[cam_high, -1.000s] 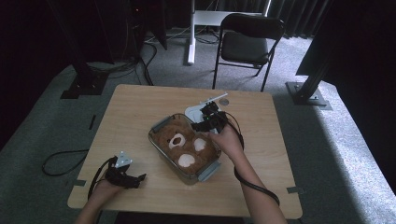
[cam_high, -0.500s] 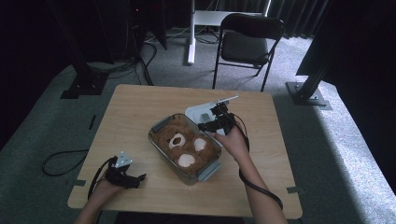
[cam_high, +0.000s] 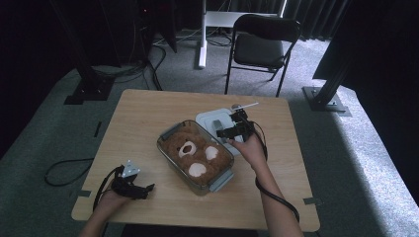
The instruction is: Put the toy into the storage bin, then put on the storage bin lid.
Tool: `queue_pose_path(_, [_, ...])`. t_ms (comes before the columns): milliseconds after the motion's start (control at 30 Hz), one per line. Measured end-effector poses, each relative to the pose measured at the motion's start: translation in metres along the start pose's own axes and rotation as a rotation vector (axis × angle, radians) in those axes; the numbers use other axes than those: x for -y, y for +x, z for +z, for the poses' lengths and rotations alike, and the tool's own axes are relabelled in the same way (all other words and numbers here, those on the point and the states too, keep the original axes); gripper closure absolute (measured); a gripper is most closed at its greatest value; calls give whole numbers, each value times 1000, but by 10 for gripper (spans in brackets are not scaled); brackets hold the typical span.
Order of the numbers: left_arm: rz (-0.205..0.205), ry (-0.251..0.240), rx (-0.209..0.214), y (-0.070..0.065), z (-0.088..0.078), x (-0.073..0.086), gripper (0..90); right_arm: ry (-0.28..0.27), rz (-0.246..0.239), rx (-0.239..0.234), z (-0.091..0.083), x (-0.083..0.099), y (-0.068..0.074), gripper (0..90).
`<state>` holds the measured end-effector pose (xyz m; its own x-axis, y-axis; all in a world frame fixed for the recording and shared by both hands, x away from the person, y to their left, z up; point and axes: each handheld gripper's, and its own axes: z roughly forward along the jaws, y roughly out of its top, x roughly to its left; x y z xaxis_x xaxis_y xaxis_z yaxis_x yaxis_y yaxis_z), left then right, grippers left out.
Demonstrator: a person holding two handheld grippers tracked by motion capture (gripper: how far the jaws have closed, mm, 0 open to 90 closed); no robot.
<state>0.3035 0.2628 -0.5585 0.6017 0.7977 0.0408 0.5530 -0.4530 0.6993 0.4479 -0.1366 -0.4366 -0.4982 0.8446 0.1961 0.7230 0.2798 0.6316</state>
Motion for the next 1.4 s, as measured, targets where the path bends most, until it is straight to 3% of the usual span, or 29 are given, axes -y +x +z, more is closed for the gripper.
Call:
queue_pose_path(267, [0, 0, 0, 0, 0, 0, 14, 7, -14, 44, 10, 1, -10, 123])
queue_pose_path(667, [-5, 1, -5, 0, 0, 0, 14, 36, -15, 47, 30, 1, -15, 135])
queue_pose_path(900, [-5, 0, -5, 0, 0, 0, 13, 19, -7, 46, 37, -4, -16, 135])
queue_pose_path(1167, [-5, 1, -4, 0, 0, 0, 14, 48, -36, 84, 58, -10, -13, 135])
queue_pose_path(1400, [-5, 1, -4, 0, 0, 0, 14, 90, -17, 123, 79, -10, -21, 135])
